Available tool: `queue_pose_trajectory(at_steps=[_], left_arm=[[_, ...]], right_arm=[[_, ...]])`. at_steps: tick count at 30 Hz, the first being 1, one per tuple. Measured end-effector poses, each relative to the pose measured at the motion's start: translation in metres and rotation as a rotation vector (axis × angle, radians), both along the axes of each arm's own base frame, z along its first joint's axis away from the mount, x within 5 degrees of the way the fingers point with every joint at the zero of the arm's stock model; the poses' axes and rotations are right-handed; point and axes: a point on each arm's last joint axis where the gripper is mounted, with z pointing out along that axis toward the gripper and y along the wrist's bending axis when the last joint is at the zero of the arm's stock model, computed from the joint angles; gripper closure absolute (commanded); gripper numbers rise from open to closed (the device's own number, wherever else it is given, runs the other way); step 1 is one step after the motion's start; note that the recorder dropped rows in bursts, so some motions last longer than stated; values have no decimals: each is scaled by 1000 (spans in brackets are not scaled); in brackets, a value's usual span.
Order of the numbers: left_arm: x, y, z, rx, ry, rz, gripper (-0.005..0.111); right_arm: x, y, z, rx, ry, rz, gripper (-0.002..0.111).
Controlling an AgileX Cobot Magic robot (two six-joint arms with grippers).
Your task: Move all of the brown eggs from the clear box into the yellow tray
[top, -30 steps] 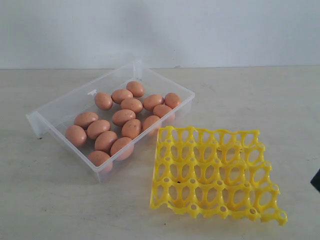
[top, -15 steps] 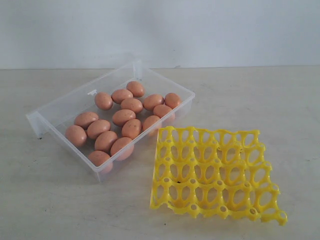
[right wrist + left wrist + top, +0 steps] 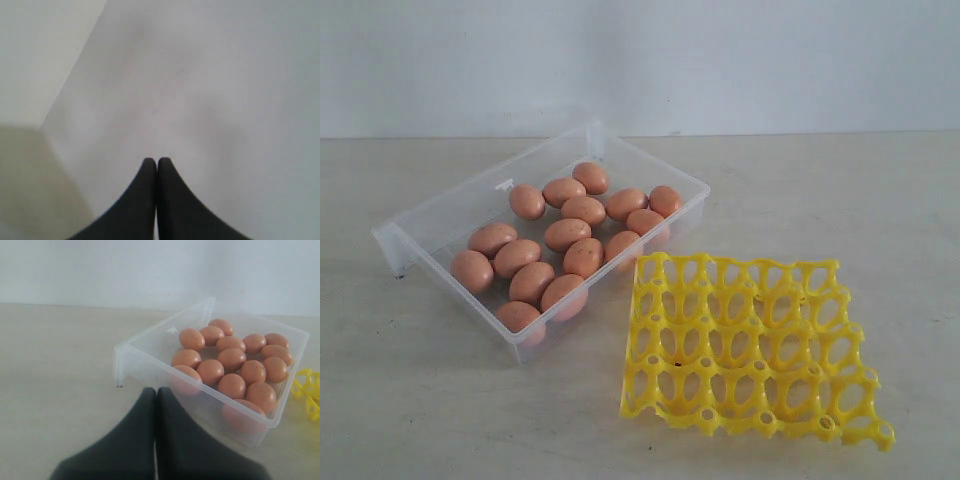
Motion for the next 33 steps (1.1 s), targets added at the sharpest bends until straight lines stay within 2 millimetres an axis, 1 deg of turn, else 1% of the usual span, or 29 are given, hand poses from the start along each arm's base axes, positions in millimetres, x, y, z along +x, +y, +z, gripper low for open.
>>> queue_pose_trajectory(at_steps=[1,3,5,7,9,11,12,13,14,15,16,17,18,19,20,21,24,26,27,30,31,33], left_arm=[[0,0,0,0,0,0,111],[0,0,0,0,0,0,111],[0,0,0,0,0,0,111],[0,0,0,0,0,0,111],[0,0,0,0,0,0,111],[0,0,0,0,0,0,111],[0,0,0,0,0,0,111],[0,0,0,0,0,0,111],[0,0,0,0,0,0,111],[0,0,0,0,0,0,111],[0,0,0,0,0,0,111],[0,0,0,0,0,0,111],[0,0,0,0,0,0,111],[0,0,0,0,0,0,111],[0,0,0,0,0,0,111],[0,0,0,0,0,0,111],[0,0,0,0,0,0,111],[0,0,0,0,0,0,111],[0,0,0,0,0,0,111],[0,0,0,0,0,0,111],[0,0,0,0,0,0,111],[0,0,0,0,0,0,111]], right_arm=[[16,17,-14,-103,51,16,108],[45,39,-41,-286,135,-2,108],[75,53,-75,-475,216,-90,108],[97,56,-104,-598,315,-238,108],[111,52,-123,-667,379,-383,108],[117,45,-137,-731,449,-503,108],[118,39,-150,-776,561,-587,108],[116,38,-155,-791,625,-598,108],[112,37,-172,-854,779,-555,108],[110,39,-180,-880,828,-504,108],[103,47,-190,-909,925,-333,108],[100,51,-193,-910,954,-259,108],[91,63,-197,-887,1002,-86,108],[89,67,-198,-884,1008,-27,108],[89,75,-204,-876,1022,57,108],[93,81,-212,-882,1034,82,108],[114,100,-244,-911,1040,123,108],[127,111,-254,-892,946,152,106],[131,115,-253,-885,874,172,102],[139,121,-248,-858,722,200,77],[141,122,-247,-853,691,204,65],[144,125,-248,-837,651,207,53]])
